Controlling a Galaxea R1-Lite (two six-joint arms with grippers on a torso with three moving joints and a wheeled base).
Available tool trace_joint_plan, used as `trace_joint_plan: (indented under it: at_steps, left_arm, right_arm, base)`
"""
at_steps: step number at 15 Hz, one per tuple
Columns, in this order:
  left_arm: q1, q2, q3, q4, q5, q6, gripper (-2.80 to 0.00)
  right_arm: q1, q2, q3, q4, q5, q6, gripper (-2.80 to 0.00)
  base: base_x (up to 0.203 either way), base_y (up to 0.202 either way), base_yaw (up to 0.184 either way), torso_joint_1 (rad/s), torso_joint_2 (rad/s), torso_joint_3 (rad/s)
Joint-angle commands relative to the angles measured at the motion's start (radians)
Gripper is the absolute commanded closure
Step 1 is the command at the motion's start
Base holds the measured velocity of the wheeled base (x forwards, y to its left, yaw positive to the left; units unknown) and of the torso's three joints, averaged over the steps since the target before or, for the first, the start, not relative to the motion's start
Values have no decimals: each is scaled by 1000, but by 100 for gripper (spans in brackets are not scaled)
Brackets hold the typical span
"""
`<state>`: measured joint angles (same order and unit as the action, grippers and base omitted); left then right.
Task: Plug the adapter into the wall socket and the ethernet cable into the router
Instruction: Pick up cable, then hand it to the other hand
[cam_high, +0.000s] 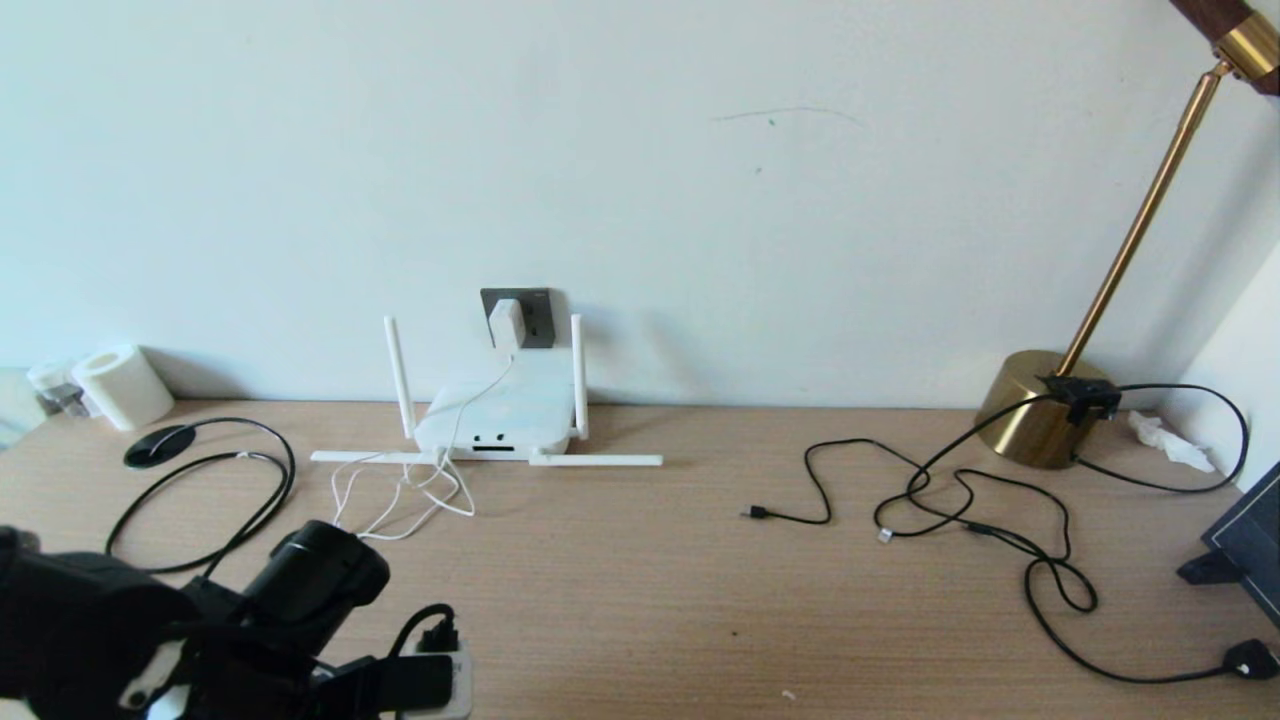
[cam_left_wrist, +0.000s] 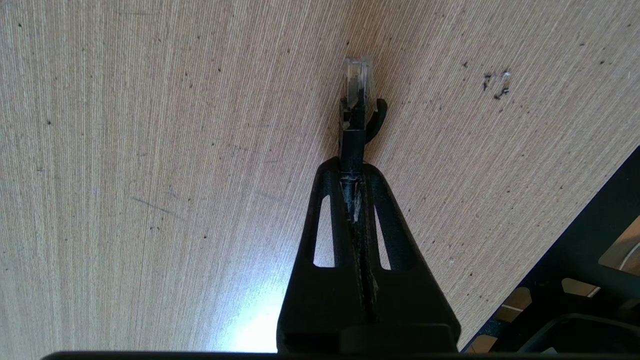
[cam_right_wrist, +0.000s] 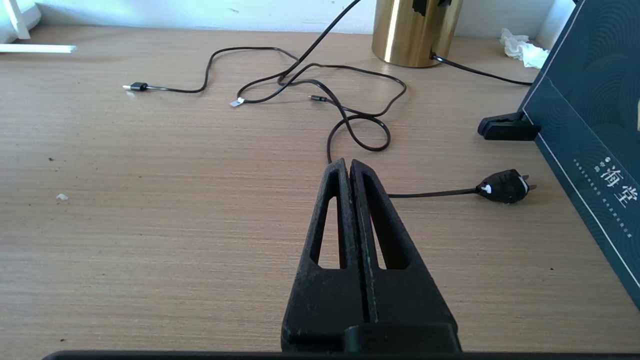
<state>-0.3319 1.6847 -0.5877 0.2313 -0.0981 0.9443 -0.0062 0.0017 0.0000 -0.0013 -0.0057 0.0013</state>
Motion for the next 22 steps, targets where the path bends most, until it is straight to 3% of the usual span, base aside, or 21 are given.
trace_joint_plan:
  at_steps: [1, 3, 6, 8, 12, 14, 16, 19, 22]
  left_arm:
    - [1, -9, 0, 2, 0, 5, 0]
    - [-4, -38, -11, 3, 0, 9, 0]
    - [-21, -100, -151, 9, -1, 11, 0]
    - [-56, -111, -316, 21, 0, 10, 0]
    - [-191, -41, -654, 83, 0, 16, 0]
    - [-236, 1, -788, 155, 6, 66, 0]
    - [-268, 25, -844, 173, 91, 144, 0]
    - [-343, 7, -846, 170, 279, 160, 0]
    - [-393, -9, -835, 75, 350, 162, 0]
  right_arm:
    - [0, 0, 0, 0, 0, 0, 0]
    - [0, 0, 0, 0, 0, 0, 0]
    - [0, 0, 0, 0, 0, 0, 0]
    - [0, 0, 0, 0, 0, 0, 0]
    - [0, 0, 0, 0, 0, 0, 0]
    - [0, 0, 0, 0, 0, 0, 0]
    - [0, 0, 0, 0, 0, 0, 0]
    - [0, 0, 0, 0, 1, -13, 0]
    - [0, -1, -26, -25, 13, -2, 0]
  base:
    - [0, 0, 0, 0, 0, 0]
    - [0, 0, 0, 0, 0, 0]
    - [0, 0, 0, 0, 0, 0]
    - [0, 0, 0, 0, 0, 0]
    - [0, 0, 0, 0, 0, 0]
    - [0, 0, 0, 0, 0, 0]
    - [0, 0, 0, 0, 0, 0]
    - [0, 0, 0, 0, 0, 0]
    - [0, 0, 0, 0, 0, 0]
